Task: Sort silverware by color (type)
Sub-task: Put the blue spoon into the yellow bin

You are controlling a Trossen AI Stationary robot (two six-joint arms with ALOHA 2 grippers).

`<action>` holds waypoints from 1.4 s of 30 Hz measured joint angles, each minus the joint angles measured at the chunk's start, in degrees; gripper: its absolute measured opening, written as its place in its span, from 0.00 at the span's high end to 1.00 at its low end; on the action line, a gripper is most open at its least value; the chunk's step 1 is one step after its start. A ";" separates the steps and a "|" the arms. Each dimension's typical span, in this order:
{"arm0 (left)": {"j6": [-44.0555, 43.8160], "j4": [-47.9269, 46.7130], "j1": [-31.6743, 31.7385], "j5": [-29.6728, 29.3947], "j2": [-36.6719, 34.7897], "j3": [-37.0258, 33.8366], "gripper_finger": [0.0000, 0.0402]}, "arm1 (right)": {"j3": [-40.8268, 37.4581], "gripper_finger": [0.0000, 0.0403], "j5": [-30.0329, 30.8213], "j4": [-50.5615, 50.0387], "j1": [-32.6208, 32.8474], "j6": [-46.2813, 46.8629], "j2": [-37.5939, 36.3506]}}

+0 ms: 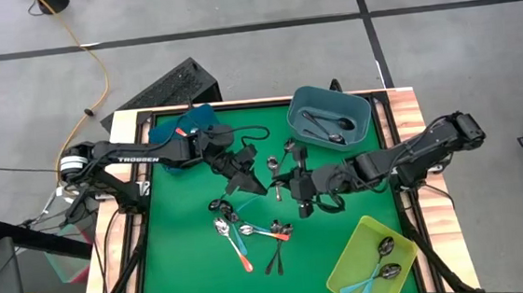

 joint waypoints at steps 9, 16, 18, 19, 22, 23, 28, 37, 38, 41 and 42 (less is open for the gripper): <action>-0.03 -0.96 -0.04 -2.69 -0.07 0.00 1.00 | -0.02 0.96 -0.17 -1.43 0.04 4.75 -0.02; 3.08 -0.50 -0.04 -9.05 -0.09 -0.04 0.90 | -0.04 0.96 0.55 -4.05 -0.13 10.70 0.02; 4.39 -0.55 0.00 -10.06 -0.09 -0.03 0.85 | -0.04 0.96 0.54 -4.36 -0.11 12.21 0.02; 4.76 -0.60 0.00 -10.05 -0.09 -0.04 0.82 | -0.04 0.96 0.48 -4.58 -0.07 12.73 0.02; 5.54 -1.46 0.27 -11.11 -0.09 -0.04 0.75 | -0.04 0.96 0.47 -5.43 -0.02 14.83 0.02; 6.33 -2.03 0.47 -11.47 -0.09 -0.04 0.72 | -0.04 0.96 0.48 -5.91 -0.03 15.73 0.02; 9.11 -4.83 2.40 -13.17 -0.09 -0.02 0.62 | -0.04 0.96 0.43 -9.87 -0.13 21.07 0.02; 9.24 -11.94 6.25 -13.85 -0.09 -0.02 0.56 | -0.04 0.96 -2.26 -23.81 -0.09 38.39 0.02; 9.54 -12.56 6.42 -13.87 -0.09 -0.02 0.56 | -0.04 0.96 -3.11 -25.59 -0.11 40.37 0.02; 10.52 -15.05 6.93 -14.58 -0.09 -0.02 0.55 | -0.04 0.96 -5.90 -29.81 -0.09 46.26 0.02; 10.57 -15.63 7.07 -14.80 -0.09 -0.02 0.55 | -0.04 0.96 -7.77 -30.66 -0.11 47.95 0.02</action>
